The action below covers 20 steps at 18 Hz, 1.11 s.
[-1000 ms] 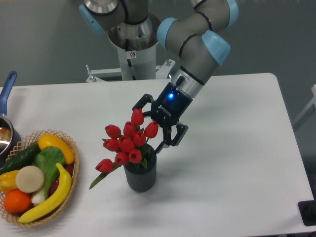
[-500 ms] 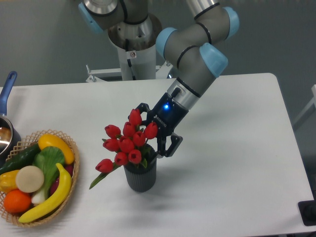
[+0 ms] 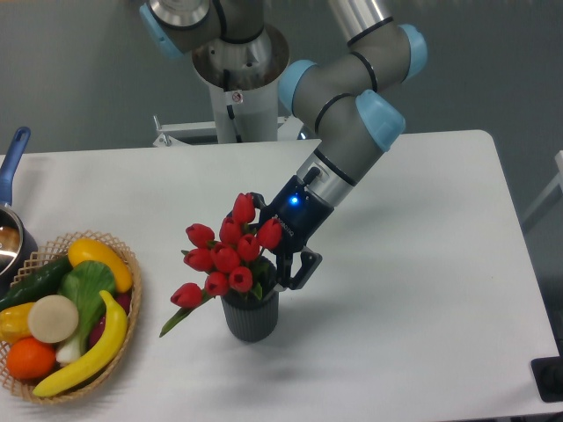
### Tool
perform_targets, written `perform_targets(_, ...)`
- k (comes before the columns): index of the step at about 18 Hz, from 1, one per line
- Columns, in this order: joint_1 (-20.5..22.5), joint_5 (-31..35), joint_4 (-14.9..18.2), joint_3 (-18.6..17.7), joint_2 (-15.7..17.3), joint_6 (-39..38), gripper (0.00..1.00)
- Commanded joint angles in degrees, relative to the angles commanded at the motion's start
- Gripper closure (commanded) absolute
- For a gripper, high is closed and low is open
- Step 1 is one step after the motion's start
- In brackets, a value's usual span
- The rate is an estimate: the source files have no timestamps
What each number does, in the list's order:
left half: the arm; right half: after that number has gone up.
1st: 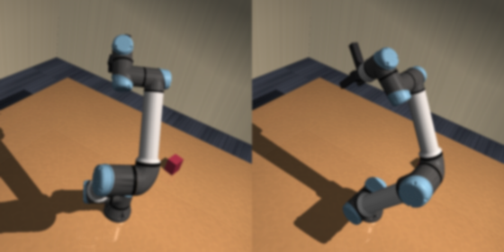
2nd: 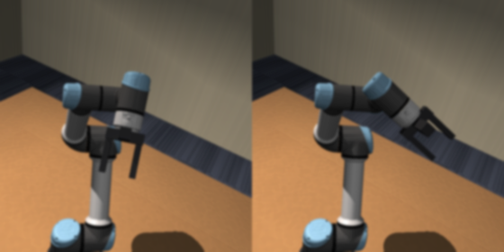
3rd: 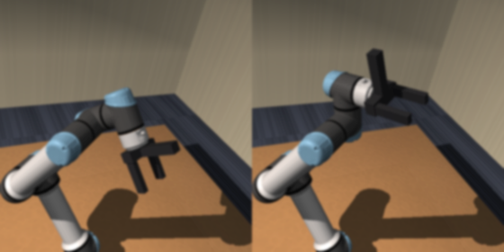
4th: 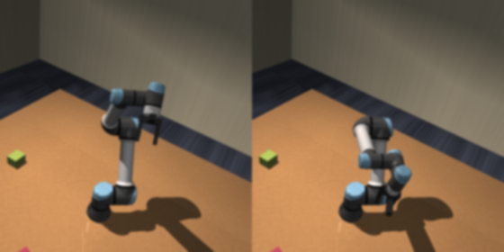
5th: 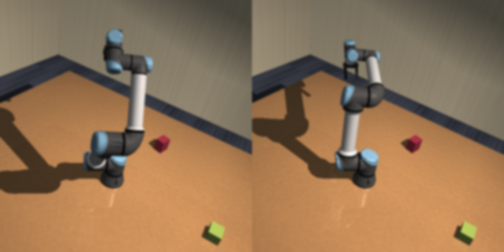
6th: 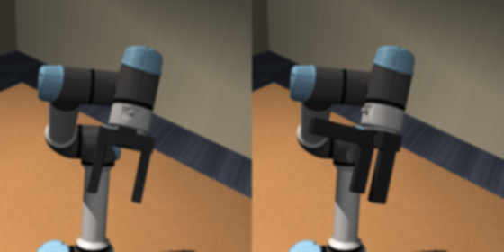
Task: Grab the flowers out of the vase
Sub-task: 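Lower the gripper around the tulip stems and close it on them, then lift the gripped tulip bunch upward out of the black vase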
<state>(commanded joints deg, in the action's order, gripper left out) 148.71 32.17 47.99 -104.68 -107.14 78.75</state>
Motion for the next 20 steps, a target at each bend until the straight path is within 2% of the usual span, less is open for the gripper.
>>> perform_targets(4,0.0,0.0,0.0,0.1,0.0,-0.1,0.39)
perform_targets(9,0.4,-0.1,0.0,0.2,0.1,-0.1,0.48)
perform_targets(20,0.9,-3.3,0.1,0.2,1.2,-2.0,0.48)
